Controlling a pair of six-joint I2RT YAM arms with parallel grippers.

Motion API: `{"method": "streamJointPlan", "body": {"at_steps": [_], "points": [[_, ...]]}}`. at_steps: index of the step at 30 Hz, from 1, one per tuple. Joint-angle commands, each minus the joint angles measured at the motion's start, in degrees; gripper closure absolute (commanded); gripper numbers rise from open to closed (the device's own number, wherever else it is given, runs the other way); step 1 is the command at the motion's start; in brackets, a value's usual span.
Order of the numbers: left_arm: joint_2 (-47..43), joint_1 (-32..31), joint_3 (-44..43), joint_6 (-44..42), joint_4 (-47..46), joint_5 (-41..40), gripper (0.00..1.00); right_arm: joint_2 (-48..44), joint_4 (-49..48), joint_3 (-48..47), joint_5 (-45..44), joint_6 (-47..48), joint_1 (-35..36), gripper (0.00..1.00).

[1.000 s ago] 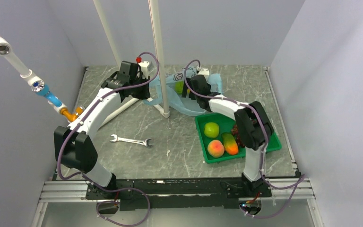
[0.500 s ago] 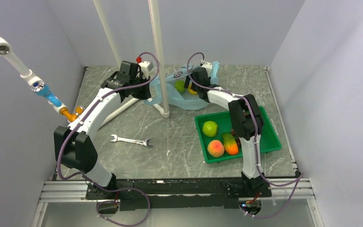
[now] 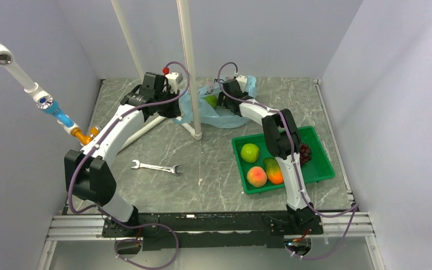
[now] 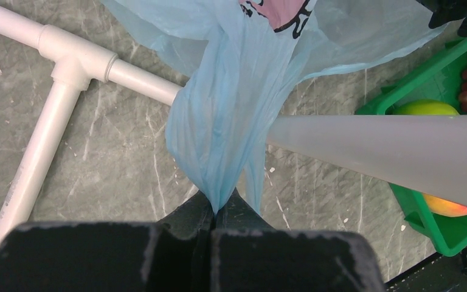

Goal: Take the fake fruits out of the plastic bag
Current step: Take out the fake fruit from the plastic bag.

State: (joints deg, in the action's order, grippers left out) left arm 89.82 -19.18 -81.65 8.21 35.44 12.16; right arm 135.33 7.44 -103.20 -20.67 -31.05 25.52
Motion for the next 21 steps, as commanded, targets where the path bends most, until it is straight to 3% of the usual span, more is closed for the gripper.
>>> {"method": "streamJointPlan", "body": {"at_steps": [1,4,13,17,21], "points": [[-0.74,-0.33,-0.05,-0.21,-1.28,0.89,1.0,0.26,-1.12,-0.37,1.7,1.63,-0.56,0.21],[-0.61,-0.33,-0.02,-0.21,-1.19,0.86,1.0,-0.25,-2.05,-0.65,4.42,2.91,-0.58,0.32],[-0.79,-0.42,0.16,-0.12,-1.5,1.01,1.0,-11.73,-13.8,10.79,15.44,6.89,-0.62,0.74],[-0.86,-0.41,0.23,-0.03,-1.55,1.2,1.0,-18.17,-16.56,17.06,18.86,6.59,-0.59,0.86],[-0.88,-0.49,0.26,-0.03,-1.6,1.11,1.0,-24.83,-20.11,24.55,22.78,5.58,-0.28,0.87]]}}
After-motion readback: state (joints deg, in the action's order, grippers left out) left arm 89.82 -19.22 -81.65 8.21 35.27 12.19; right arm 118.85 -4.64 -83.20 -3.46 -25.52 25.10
